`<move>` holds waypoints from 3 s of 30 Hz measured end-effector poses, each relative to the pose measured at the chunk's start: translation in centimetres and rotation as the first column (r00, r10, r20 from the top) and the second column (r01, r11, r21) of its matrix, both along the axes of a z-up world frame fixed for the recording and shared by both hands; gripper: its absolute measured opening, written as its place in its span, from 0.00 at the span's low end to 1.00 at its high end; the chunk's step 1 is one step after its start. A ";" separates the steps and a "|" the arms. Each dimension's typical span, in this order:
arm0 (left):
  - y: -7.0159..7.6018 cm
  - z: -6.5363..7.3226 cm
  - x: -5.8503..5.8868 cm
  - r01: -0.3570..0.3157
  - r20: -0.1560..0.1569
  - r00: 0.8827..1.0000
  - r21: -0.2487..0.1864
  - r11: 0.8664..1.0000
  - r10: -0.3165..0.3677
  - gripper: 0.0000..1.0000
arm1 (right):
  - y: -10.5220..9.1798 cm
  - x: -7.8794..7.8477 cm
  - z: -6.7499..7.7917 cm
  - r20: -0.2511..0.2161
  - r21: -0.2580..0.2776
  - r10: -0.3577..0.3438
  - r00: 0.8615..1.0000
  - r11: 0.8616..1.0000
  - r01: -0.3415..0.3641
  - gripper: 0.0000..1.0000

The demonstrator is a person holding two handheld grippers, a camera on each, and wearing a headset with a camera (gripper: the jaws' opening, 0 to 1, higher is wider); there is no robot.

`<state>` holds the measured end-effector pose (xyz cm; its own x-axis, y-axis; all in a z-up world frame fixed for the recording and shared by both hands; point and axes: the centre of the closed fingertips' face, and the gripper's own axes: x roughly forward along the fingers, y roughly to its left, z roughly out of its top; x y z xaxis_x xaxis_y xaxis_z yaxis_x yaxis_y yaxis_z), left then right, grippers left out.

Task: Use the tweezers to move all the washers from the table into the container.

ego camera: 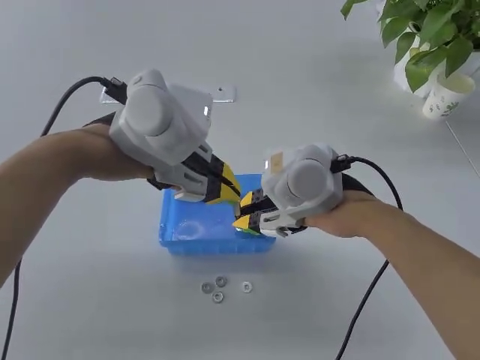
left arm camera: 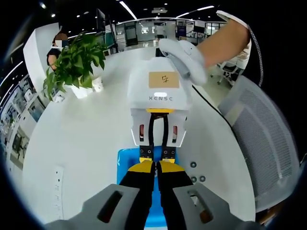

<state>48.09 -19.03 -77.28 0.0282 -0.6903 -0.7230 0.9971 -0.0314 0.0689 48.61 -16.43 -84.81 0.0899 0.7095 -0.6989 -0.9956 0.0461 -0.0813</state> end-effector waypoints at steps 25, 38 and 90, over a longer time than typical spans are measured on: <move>-0.3 3.9 -1.7 0.014 0.046 0.999 0.013 1.000 -0.014 0.06 | 0.2 -1.3 4.0 0.064 0.030 -0.001 0.998 1.000 -0.001 0.11; -0.7 5.0 -3.5 0.014 0.044 0.999 0.006 1.000 -0.014 0.06 | -0.2 -3.1 5.1 0.076 0.036 0.001 0.997 0.999 -0.004 0.11; -1.6 -0.9 -8.8 0.047 -0.080 0.996 0.009 0.999 -0.046 0.06 | -1.5 -9.0 -0.8 -0.043 0.011 -0.019 0.999 1.000 0.019 0.11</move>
<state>39.33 -20.60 -78.20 -0.0620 -0.6813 -0.7293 0.9969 -0.0781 -0.0117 39.62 -17.98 -85.59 0.0734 0.7157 -0.6946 -0.9971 0.0656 -0.0378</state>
